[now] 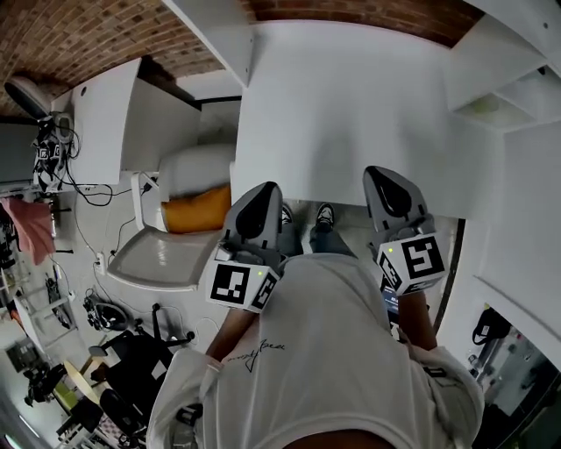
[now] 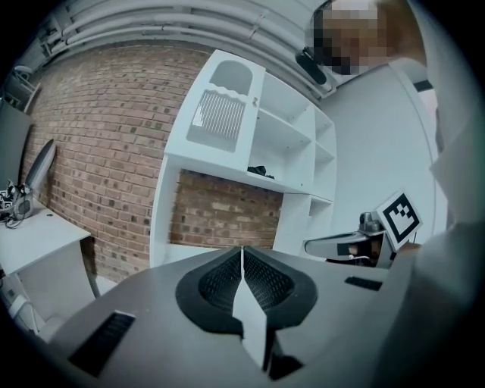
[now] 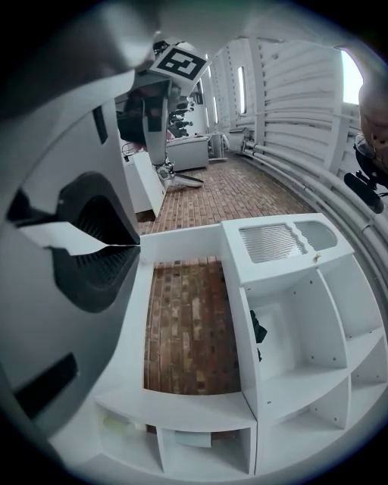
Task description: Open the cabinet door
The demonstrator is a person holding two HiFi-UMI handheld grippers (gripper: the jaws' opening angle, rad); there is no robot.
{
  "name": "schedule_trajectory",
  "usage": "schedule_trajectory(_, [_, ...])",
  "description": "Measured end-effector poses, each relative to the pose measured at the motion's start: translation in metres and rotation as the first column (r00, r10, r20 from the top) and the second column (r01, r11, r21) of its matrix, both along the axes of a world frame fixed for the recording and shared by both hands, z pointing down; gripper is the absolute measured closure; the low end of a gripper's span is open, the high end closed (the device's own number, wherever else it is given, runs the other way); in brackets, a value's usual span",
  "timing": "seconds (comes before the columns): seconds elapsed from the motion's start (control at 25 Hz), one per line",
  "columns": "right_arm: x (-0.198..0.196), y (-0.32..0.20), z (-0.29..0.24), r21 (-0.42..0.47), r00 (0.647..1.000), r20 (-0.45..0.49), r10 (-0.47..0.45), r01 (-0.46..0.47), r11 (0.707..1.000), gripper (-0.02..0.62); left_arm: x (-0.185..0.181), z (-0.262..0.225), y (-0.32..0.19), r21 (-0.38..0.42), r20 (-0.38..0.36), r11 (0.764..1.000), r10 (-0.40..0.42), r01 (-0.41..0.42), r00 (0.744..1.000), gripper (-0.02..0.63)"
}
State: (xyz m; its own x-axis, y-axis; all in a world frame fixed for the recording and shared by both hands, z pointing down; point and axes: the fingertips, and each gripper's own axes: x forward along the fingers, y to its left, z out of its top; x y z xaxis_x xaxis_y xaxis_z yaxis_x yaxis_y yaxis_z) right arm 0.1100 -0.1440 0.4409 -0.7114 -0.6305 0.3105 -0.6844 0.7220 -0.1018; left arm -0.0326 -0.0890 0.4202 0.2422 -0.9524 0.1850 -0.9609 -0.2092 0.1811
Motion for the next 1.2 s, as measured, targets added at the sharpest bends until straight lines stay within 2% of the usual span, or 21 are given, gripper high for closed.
schedule_trajectory(0.12, [-0.007,-0.006,-0.009,0.011,0.999,0.021,0.029,-0.029,1.0,0.571,-0.012,-0.005,-0.012,0.023,-0.018,1.0,0.008,-0.008,1.0,0.586])
schedule_trajectory(0.36, [-0.027,-0.011,-0.031,0.035,0.998,0.046,0.053,-0.055,0.998,0.571,-0.018,-0.02,-0.036,0.072,0.014,0.991,0.116,-0.116,0.993,0.586])
schedule_trajectory(0.56, [-0.041,-0.014,-0.049,0.066,0.997,0.038,0.061,-0.064,0.996,0.569,-0.028,-0.029,-0.05,0.1,-0.006,0.983,0.157,-0.155,0.988,0.586])
schedule_trajectory(0.96, [-0.064,-0.023,-0.076,0.125,1.0,-0.004,0.019,-0.019,0.992,0.569,-0.037,-0.028,-0.053,0.122,-0.028,0.966,0.234,-0.229,0.972,0.586])
schedule_trajectory(1.2, [-0.067,-0.032,-0.092,0.166,0.999,-0.029,0.016,-0.011,0.986,0.569,-0.04,-0.027,-0.048,0.126,-0.026,0.964,0.239,-0.234,0.971,0.586])
